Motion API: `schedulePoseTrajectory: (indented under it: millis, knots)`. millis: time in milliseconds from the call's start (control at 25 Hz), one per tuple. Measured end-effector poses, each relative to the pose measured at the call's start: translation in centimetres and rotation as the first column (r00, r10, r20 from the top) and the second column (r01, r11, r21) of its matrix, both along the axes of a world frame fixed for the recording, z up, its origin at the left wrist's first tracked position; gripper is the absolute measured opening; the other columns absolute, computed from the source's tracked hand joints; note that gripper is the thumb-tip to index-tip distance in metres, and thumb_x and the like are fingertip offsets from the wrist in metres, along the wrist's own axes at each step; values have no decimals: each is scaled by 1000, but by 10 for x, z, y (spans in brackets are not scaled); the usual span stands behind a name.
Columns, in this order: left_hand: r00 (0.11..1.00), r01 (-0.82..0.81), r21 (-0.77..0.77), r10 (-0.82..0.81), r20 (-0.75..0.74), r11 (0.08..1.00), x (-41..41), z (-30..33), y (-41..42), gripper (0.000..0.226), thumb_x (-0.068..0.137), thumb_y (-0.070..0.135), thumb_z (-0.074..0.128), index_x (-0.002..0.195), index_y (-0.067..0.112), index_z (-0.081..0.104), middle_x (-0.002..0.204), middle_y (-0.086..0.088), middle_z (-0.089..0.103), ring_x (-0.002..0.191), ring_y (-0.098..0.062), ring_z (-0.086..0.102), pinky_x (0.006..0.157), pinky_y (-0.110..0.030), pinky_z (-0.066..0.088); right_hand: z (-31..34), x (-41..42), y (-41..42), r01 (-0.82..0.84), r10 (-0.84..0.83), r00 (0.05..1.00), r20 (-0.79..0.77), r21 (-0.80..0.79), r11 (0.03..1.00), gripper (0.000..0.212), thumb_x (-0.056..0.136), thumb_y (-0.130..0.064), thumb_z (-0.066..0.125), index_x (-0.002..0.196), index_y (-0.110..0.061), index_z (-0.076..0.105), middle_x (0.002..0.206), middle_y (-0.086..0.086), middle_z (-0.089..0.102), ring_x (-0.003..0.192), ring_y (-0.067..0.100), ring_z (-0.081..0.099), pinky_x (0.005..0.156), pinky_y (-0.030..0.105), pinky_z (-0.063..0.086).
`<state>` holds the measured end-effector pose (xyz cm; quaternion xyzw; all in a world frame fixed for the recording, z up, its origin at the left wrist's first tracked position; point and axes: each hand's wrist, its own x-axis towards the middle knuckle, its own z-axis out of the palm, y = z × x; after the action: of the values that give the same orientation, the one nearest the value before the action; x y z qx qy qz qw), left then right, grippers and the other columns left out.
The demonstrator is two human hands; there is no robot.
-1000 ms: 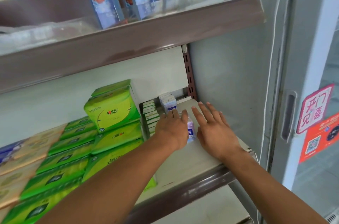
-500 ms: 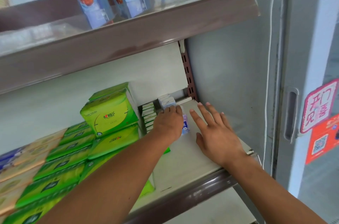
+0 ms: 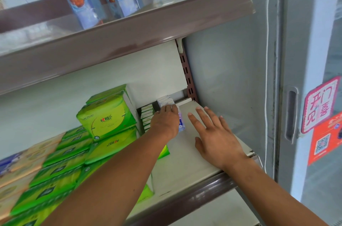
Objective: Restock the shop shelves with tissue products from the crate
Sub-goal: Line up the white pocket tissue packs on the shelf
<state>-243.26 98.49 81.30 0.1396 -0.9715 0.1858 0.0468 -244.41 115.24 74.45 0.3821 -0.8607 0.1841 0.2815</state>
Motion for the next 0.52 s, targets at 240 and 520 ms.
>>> schedulePoseTrajectory:
  millis: [240, 520]
  knots:
    - [999, -48, -26, 48, -19, 999, -9, -6, -5, 79, 88, 37, 64, 145, 3, 21, 148, -17, 35, 138, -29, 32, 106, -42, 36, -2, -2, 0, -8, 7, 999, 34, 12, 1000, 74, 75, -29, 61, 144, -20, 38, 150, 10, 40, 138, 33, 38, 99, 56, 42]
    - [996, -78, 39, 80, -27, 996, -12, -6, -5, 82, 89, 42, 62, 147, 6, 17, 151, -21, 27, 140, -34, 28, 108, -44, 33, -1, -1, 1, -14, 12, 998, 66, 35, 999, 71, 78, -31, 58, 145, -19, 38, 152, 11, 38, 139, 33, 36, 101, 57, 40]
